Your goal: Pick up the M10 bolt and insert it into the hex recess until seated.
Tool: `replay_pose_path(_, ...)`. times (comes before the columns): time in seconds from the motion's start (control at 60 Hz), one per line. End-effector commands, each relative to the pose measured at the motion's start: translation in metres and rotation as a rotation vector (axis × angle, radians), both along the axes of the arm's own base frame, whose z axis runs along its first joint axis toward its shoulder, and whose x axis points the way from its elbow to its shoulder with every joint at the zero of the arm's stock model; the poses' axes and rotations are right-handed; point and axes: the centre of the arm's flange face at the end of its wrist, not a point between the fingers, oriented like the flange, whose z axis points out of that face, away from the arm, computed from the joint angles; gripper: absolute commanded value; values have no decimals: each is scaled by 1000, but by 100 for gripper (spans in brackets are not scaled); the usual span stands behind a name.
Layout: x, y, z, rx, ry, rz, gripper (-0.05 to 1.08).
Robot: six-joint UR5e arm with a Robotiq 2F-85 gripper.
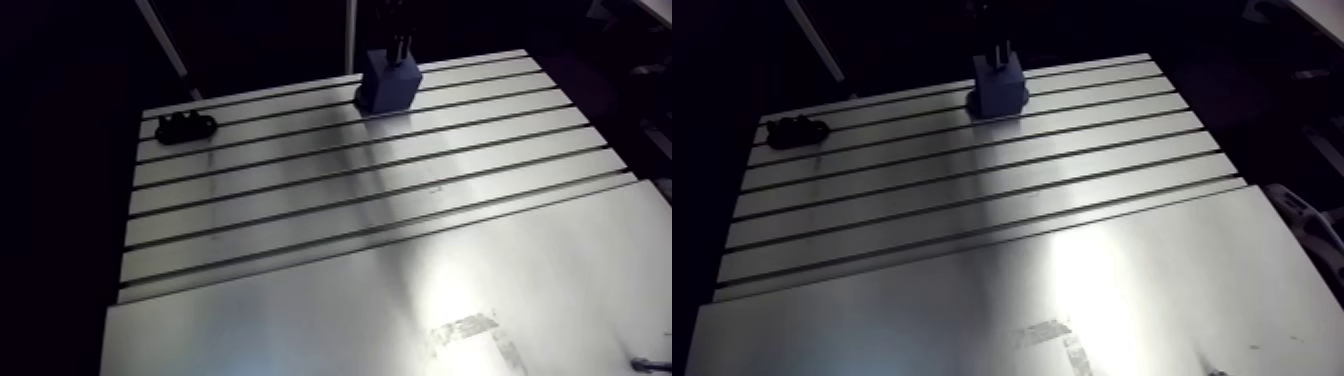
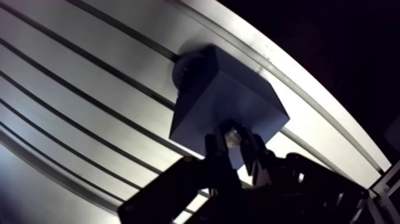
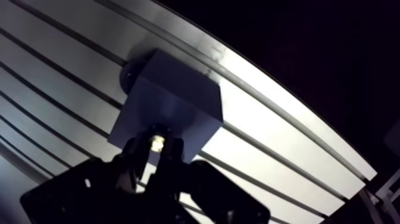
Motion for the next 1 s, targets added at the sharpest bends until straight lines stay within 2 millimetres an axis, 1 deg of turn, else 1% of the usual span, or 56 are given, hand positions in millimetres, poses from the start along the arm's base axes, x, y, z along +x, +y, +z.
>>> replay_pose_path(0.017,0,0,0,-4,1,55,77)
replay_pose_path(0.383,0,-1,0,-9,6,84,76)
replay_pose_path(0.4,0,-1,0,-9,6,83,68)
replay_pose_path(0.417,0,-1,1,-8,8,77,47)
replay_pose_path(0.433,0,-1,1,-8,8,77,47)
replay_pose_path(0.45,0,-1,2,-6,11,73,24)
replay_pose_path(0.467,0,-1,2,-6,11,73,24)
replay_pose_path(0.483,1,-2,2,-6,12,71,15)
replay_pose_path(0.5,1,-2,2,-6,12,71,15)
replay_pose_path(0.517,2,-3,2,-5,10,70,10)
replay_pose_path(0.533,2,-3,2,-5,10,70,10)
replay_pose_path(0.55,2,-2,2,-3,15,69,3)
replay_pose_path(0.7,0,-2,10,14,64,74,1)
replay_pose_path(0.933,0,-2,14,13,71,64,1)
replay_pose_path(1.0,0,-2,21,18,82,30,2)
